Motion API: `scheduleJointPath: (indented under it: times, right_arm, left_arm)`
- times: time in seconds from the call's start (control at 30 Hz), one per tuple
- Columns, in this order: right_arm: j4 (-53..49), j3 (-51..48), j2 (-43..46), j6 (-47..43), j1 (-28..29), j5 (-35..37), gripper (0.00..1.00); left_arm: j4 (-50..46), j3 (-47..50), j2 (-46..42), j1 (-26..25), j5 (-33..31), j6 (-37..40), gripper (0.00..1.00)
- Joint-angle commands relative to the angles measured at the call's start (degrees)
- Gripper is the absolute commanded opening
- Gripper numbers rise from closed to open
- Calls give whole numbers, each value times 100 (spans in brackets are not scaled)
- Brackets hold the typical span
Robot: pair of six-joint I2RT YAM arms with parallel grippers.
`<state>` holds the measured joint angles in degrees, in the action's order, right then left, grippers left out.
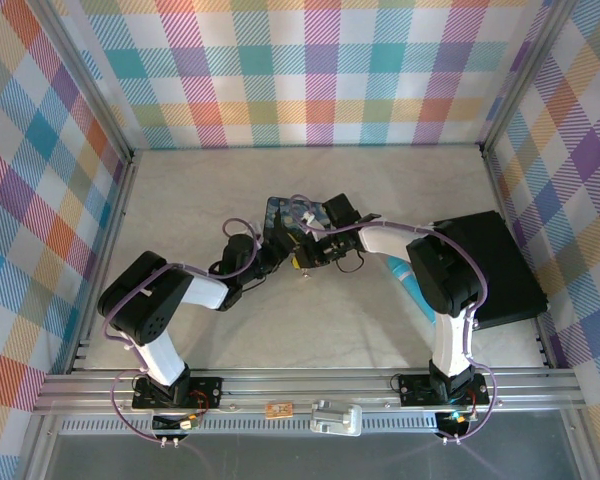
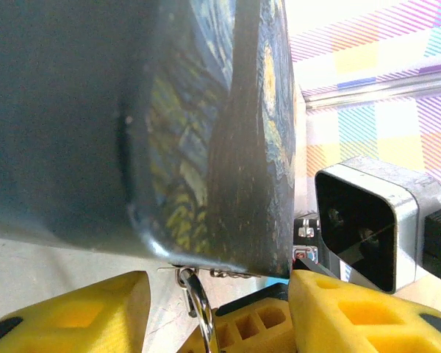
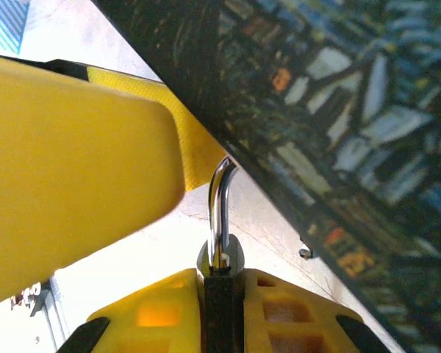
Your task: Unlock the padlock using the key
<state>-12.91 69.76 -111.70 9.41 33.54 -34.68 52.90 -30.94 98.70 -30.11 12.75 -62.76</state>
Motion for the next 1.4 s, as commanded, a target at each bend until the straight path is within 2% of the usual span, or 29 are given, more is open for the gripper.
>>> scheduleJointPath:
  times: [0.0, 0.17, 0.3, 0.37, 0.53, 0.63, 0.87, 1.17, 1.27, 1.3, 1.37]
  right_arm:
    - [-236, 64, 9, 290, 2, 753, 0]
    - [-414, 100, 137, 418, 277, 2093, 1]
    - [-354, 125, 107, 557, 354, 2613, 5]
    - [-361, 148, 108, 571, 351, 2665, 15]
    - [-324, 32, 575, 616, 351, 2467, 47]
    - [-446, -81, 985, 620, 346, 2561, 54]
    - [-717, -450, 1517, 636, 396, 3013, 55]
    - [-34, -703, 927, 766, 451, 2603, 51]
    - [302, -910, 921, 1415, 452, 2666, 56]
    - [337, -954, 929, 1773, 480, 2843, 64]
    - [384, -1012, 972, 2369, 619, 3280, 67]
  left_arm:
    - [539, 175, 172, 118, -27, -239, 53]
    - [1155, 237, 517, 268, 39, -500, 54]
    - [1532, 236, 700, 317, 113, -635, 53]
    - [1549, 273, 668, 331, 122, -637, 53]
    - [1372, 412, 521, 365, 156, -550, 53]
    - [1418, 478, 515, 365, 189, -587, 53]
    - [1249, 615, 370, 373, 276, -585, 53]
    - [771, 585, 44, 366, 316, -368, 53]
    - [620, 567, -91, 354, 308, -370, 53]
    - [527, 546, -156, 348, 315, -356, 53]
    - [249, 487, -288, 350, 331, -257, 53]
